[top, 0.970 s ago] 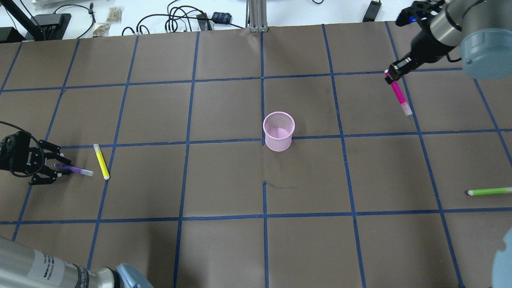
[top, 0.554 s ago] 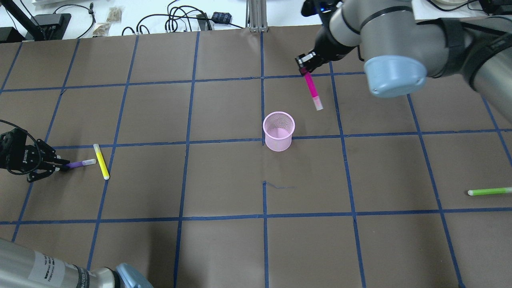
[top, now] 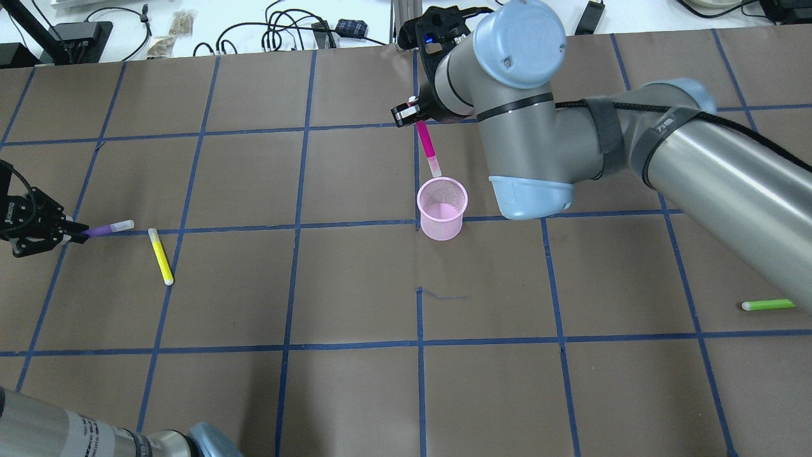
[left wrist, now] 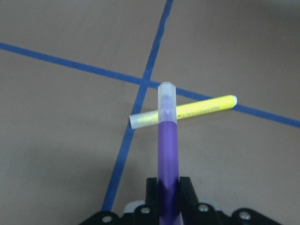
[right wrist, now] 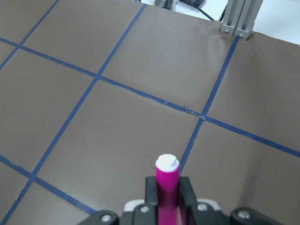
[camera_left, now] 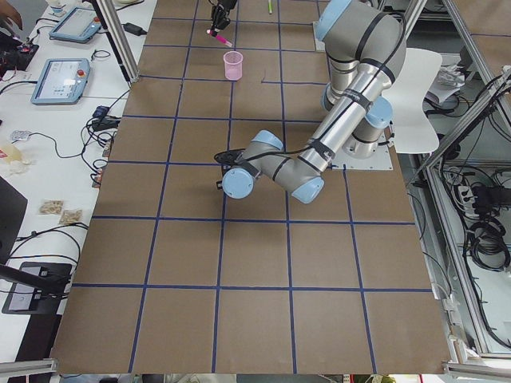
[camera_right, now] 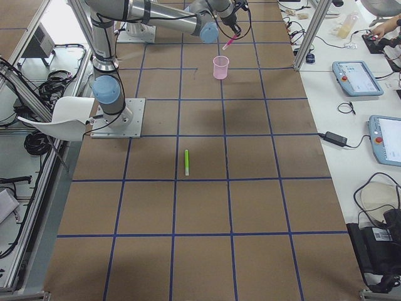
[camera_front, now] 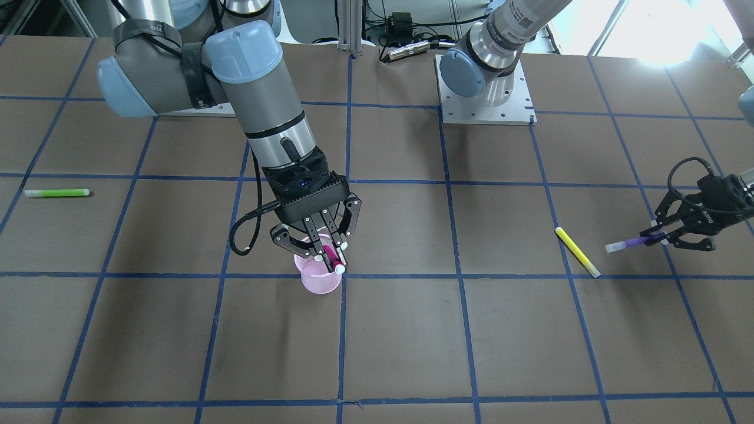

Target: Insert purple and pink pens into pink cup

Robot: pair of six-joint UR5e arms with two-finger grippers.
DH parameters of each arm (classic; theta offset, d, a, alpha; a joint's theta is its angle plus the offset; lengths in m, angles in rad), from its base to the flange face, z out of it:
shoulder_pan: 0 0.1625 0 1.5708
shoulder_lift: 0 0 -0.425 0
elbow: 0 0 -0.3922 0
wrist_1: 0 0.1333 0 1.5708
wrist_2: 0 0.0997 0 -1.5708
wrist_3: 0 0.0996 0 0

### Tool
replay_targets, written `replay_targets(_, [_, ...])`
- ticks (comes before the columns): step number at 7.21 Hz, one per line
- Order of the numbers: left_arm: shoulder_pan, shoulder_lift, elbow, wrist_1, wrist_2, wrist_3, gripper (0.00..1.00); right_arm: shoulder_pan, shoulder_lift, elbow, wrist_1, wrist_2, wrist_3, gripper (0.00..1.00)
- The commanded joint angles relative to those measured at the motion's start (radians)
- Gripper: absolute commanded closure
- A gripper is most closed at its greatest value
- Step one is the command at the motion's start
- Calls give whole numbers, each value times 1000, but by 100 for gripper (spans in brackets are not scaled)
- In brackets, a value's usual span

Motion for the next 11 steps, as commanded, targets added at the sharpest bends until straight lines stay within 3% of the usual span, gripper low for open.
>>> replay_targets(1, [-125, 110, 57, -98, 6, -201, 100, 1, 5, 105, -163, 4, 7, 100])
replay_targets(6, [-403, 285, 58, -143, 31, -701, 100, -6, 24, 225, -306, -8, 23, 98])
replay_targets(7, [-429, 305, 45, -148, 31, -774, 100, -14, 22, 230, -307, -8, 27, 77])
replay_targets(8, [-485, 327, 43, -146, 29, -872, 100, -17, 22, 230, -307, -10, 62, 38])
replay_targets(9, [-548, 336, 45, -133, 29, -940, 100, -32, 22, 224, -305, -8, 114, 10])
replay_targets(10, [-599, 330, 43, -114, 55, -1085, 100, -58, 15, 221, -304, -7, 113, 1])
replay_targets(11, [-651, 319, 43, -65, 58, -1161, 100, -86, 12, 218, -298, -3, 113, 0])
